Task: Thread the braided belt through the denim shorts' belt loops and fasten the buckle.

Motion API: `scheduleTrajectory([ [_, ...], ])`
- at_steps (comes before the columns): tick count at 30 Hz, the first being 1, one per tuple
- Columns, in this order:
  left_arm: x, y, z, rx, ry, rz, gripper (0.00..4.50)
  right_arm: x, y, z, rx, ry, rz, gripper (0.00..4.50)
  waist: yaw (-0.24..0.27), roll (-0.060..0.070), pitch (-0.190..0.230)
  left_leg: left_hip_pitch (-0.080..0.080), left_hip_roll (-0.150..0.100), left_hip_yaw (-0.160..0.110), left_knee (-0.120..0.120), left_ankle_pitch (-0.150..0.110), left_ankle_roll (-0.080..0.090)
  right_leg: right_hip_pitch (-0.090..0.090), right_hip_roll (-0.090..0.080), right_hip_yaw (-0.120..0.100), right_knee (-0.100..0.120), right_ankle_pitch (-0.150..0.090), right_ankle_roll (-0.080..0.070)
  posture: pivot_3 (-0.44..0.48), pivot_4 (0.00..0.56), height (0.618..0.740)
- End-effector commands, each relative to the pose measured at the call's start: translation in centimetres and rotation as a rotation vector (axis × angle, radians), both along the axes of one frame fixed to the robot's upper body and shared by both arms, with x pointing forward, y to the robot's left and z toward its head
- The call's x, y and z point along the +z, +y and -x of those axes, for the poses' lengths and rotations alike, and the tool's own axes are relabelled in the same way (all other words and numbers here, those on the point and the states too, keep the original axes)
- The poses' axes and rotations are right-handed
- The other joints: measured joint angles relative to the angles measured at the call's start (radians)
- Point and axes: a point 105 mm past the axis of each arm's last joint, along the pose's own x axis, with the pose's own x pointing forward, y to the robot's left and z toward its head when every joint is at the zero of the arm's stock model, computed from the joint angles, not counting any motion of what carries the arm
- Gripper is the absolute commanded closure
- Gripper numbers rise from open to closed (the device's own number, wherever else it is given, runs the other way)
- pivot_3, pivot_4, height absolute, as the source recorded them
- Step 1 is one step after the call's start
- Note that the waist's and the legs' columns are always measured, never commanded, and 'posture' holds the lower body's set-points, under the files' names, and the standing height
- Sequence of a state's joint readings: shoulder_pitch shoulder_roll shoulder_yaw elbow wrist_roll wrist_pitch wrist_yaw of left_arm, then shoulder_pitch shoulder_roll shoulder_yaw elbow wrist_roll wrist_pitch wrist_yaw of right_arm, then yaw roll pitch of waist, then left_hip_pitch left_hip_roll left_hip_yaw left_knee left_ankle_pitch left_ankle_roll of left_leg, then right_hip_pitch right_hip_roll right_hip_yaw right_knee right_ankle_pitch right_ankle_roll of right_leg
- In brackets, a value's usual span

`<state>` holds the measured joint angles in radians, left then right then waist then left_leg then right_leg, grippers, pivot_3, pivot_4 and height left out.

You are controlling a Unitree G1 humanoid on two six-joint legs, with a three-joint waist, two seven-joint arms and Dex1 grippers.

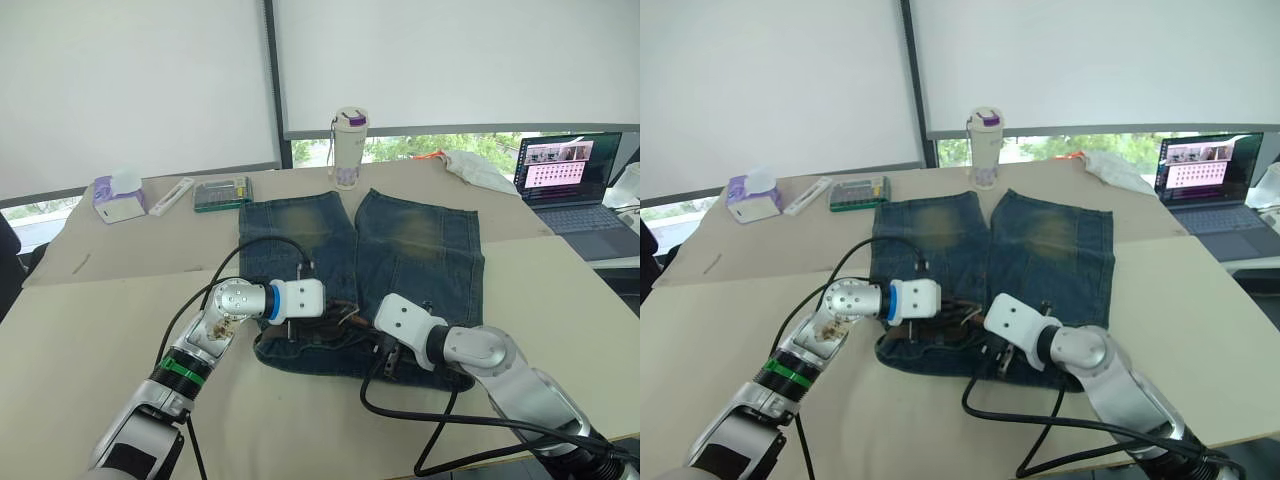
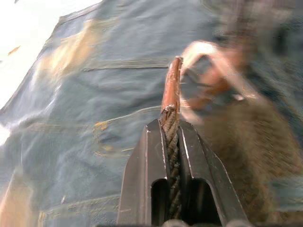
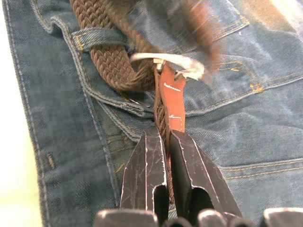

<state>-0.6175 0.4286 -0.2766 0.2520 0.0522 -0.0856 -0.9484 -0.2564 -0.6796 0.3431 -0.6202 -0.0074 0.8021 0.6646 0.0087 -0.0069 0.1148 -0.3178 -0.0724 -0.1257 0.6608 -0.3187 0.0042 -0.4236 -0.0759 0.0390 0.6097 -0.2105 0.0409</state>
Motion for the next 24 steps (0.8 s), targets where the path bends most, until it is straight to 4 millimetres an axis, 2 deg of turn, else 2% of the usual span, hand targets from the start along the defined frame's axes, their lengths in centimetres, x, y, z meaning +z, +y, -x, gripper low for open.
scheduleTrajectory([
  [1,5.2,1.5,-1.8,0.162,0.013,0.282,4.5,-0.1,-0.3,0.5,0.02,-0.021,0.024,4.49,0.001,0.0,0.0,0.0,0.0,0.0,0.0,0.0,0.0,0.0,0.0,0.0,0.0,0.0,0.0,0.0,0.15,0.74],
  [3,6.7,2.4,-2.4,0.239,0.055,0.397,4.5,-0.3,0.1,1.7,0.087,0.024,0.008,4.49,0.004,0.0,0.0,0.0,0.0,0.0,0.0,0.0,0.0,0.0,-0.001,0.0,0.0,0.0,0.0,0.0,0.15,0.74],
  [5,6.8,2.7,-2.2,0.27,0.092,0.439,4.5,0.2,0.6,2.5,0.113,0.058,-0.068,3.66,0.003,0.0,0.0,0.0,0.0,0.0,0.001,0.0,0.0,0.001,-0.001,0.0,0.0,0.0,0.0,0.0,0.15,0.74],
  [8,5.9,2.8,-1.3,0.291,0.14,0.447,4.5,1.8,0.8,2.2,0.074,0.05,-0.179,2.67,-0.003,0.0,0.0,0.0,0.0,0.0,0.0,0.0,0.0,0.001,0.0,0.0,0.0,0.0,0.0,0.0,0.15,0.74],
  [11,4.9,2.8,-0.3,0.319,0.183,0.461,4.5,3.3,0.9,2.7,0.095,0.087,-0.275,2.67,-0.004,0.0,0.0,0.001,0.001,0.0,0.0,0.0,-0.001,0.0,0.0,0.001,0.0,0.0,0.0,0.0,0.15,0.74],
  [13,4.1,2.9,0.4,0.345,0.217,0.476,4.5,4.1,0.9,2.7,0.084,0.108,-0.342,3.24,-0.002,0.0,0.0,0.0,0.0,0.0,0.0,0.0,-0.001,0.0,0.0,0.001,0.0,0.0,0.0,0.0,0.15,0.74],
  [16,3.0,3.1,1.2,0.391,0.257,0.501,4.5,4.6,0.9,2.4,0.077,0.124,-0.369,4.26,0.005,0.0,0.0,0.001,0.0,0.0,0.0,0.0,0.0,0.001,-0.001,0.001,0.0,0.0,0.0,0.0,0.15,0.74],
  [17,2.8,3.2,1.3,0.408,0.267,0.514,4.5,4.5,0.9,2.1,0.063,0.122,-0.365,4.47,0.006,0.0,0.0,0.001,0.0,0.0,0.0,0.0,0.0,0.001,-0.001,0.001,0.0,0.0,0.0,0.0,0.15,0.74],
  [21,2.8,4.1,1.1,0.495,0.309,0.606,4.5,2.4,0.4,0.5,0.007,0.095,-0.232,4.47,0.006,0.0,0.0,0.0,0.0,0.0,0.0,0.0,0.0,0.001,-0.001,0.001,-0.001,0.0,0.0,0.0,0.15,0.74],
  [24,2.1,6.4,0.2,0.662,0.351,0.7,4.5,1.1,1.2,-0.4,0.007,0.095,-0.204,4.47,0.003,0.0,0.0,0.001,0.0,0.0,0.0,0.0,-0.001,0.001,-0.001,0.001,-0.001,0.0,0.0,0.0,0.15,0.74],
])
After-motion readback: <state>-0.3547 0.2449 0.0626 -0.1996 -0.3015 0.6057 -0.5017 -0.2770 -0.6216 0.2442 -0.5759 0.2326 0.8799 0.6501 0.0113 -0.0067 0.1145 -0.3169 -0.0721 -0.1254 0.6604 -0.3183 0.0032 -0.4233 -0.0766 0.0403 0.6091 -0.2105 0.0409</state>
